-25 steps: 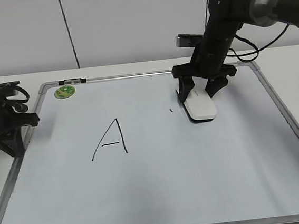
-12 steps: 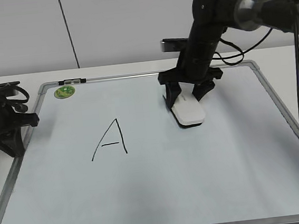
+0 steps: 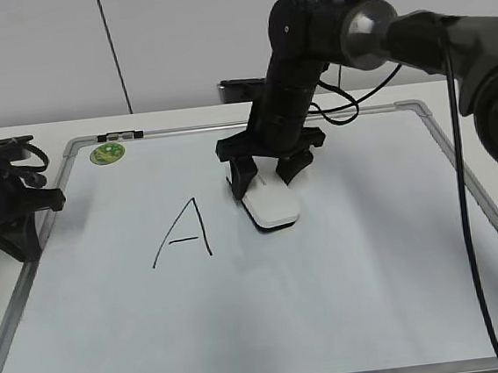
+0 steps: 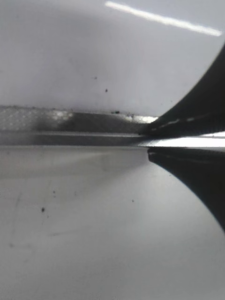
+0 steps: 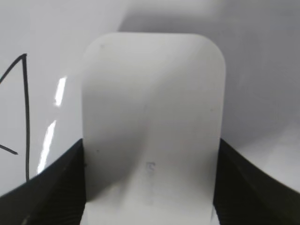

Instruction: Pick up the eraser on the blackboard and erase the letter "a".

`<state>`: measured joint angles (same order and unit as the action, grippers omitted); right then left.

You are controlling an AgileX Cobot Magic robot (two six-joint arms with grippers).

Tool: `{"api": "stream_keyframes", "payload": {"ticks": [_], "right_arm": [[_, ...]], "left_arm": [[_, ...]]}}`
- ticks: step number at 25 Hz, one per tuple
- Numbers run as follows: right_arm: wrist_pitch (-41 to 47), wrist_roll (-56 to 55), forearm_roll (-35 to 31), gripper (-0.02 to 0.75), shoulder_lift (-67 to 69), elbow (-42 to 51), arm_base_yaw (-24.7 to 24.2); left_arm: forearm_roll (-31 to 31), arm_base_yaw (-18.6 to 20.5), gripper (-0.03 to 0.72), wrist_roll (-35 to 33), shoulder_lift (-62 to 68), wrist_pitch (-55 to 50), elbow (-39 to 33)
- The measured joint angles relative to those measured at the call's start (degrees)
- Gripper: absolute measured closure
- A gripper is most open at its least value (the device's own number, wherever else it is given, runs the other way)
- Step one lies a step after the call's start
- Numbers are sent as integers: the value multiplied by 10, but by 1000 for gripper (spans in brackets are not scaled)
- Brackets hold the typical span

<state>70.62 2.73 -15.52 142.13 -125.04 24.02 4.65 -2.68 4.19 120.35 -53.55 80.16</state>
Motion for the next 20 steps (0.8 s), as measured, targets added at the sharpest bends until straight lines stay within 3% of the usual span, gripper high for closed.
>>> {"api": "stream_keyframes", "payload": {"ticks": [12, 18, 20], "right_arm": [[-3, 9, -20, 210, -7, -2, 6], [-2, -43, 108, 210, -57, -13, 3], [-2, -49, 120, 210, -66, -13, -4]], "left_arm": [[0, 0, 634, 0, 0, 0, 0], [0, 0, 634, 0, 0, 1, 0], [0, 0, 634, 0, 0, 1, 0]]}}
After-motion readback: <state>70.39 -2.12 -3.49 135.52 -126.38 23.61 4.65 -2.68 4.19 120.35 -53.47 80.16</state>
